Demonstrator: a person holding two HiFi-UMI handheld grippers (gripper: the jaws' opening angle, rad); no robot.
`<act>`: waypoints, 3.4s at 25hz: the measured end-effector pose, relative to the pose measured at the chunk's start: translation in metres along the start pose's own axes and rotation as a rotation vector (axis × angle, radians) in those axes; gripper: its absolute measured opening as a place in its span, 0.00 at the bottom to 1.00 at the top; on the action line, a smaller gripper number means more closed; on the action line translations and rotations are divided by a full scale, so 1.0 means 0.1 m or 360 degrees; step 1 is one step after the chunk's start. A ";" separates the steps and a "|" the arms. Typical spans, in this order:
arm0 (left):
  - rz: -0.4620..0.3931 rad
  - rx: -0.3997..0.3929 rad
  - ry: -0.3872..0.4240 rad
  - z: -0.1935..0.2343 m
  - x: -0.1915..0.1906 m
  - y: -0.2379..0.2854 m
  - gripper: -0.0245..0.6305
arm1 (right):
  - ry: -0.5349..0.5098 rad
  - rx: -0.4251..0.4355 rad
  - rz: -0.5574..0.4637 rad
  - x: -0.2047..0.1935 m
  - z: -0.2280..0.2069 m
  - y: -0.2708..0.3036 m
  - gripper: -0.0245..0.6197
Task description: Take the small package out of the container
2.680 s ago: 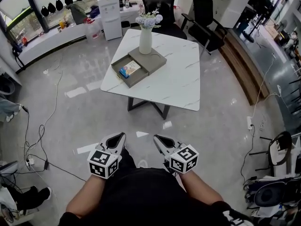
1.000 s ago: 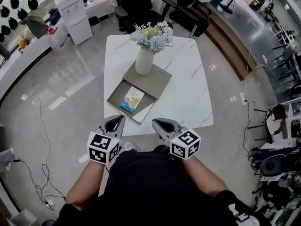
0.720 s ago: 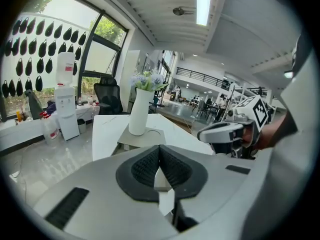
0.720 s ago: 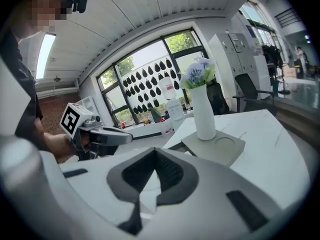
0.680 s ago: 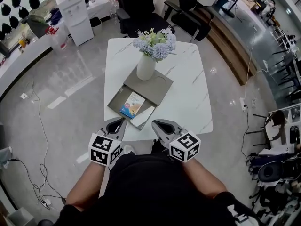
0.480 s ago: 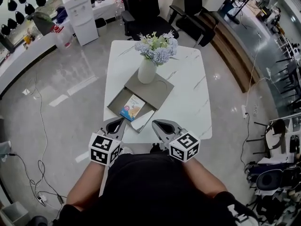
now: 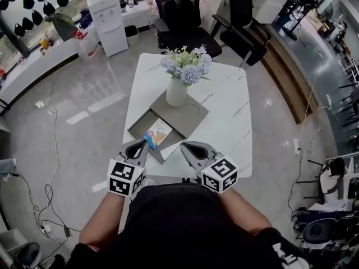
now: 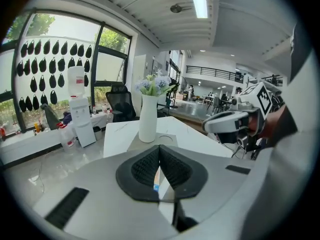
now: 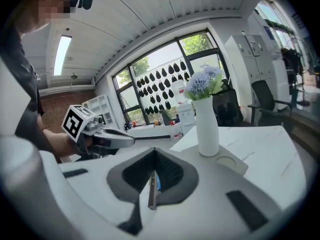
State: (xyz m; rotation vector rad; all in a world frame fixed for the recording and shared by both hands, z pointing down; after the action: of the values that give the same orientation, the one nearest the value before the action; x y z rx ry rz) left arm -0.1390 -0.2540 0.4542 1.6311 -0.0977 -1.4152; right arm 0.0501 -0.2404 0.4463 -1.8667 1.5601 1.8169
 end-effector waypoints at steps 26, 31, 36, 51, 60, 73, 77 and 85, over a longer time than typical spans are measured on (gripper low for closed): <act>0.0024 -0.0028 0.0102 -0.28 0.05 0.13 0.30 | 0.0027 -0.0023 -0.0015 -0.19 -0.17 -0.16 0.04; 0.0065 -0.0022 0.0163 -0.28 0.06 0.19 0.38 | 0.0048 -0.0041 -0.0024 -0.22 -0.20 -0.18 0.04; 0.0110 0.0005 0.0255 -0.24 0.08 0.28 0.44 | 0.0067 -0.0052 -0.0019 -0.23 -0.23 -0.18 0.04; 0.0296 0.0008 0.0418 -0.03 0.08 0.81 0.58 | 0.0138 -0.0044 0.0067 -0.30 -0.42 -0.02 0.04; 0.0607 -0.0046 0.0511 0.04 -0.13 1.36 0.66 | 0.0225 -0.0048 0.0110 -0.40 -0.56 0.03 0.04; 0.0902 -0.0062 0.0444 0.22 -0.50 2.09 0.67 | 0.0320 -0.0028 0.0190 -0.57 -0.75 0.13 0.04; 0.0994 -0.0076 0.0466 0.23 -0.57 2.21 0.68 | 0.0342 -0.0027 0.0197 -0.59 -0.78 0.14 0.04; 0.1128 -0.0068 0.0461 0.27 -0.68 2.37 0.68 | 0.0378 -0.0038 0.0201 -0.64 -0.86 0.12 0.04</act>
State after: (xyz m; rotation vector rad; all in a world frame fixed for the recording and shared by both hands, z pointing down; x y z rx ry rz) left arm -0.0668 -0.3598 0.6662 1.5312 -0.4276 -0.6339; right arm 0.1152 -0.2680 0.5274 -2.1062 1.7767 1.7207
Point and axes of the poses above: the fingertips, and each gripper's own axes: y forward along the fingers, z to its left, x out of its top, the point moved 6 cm from there along -y, backward along the fingers, and after that the axes turned 12 degrees about z, right-handed, at the moved point
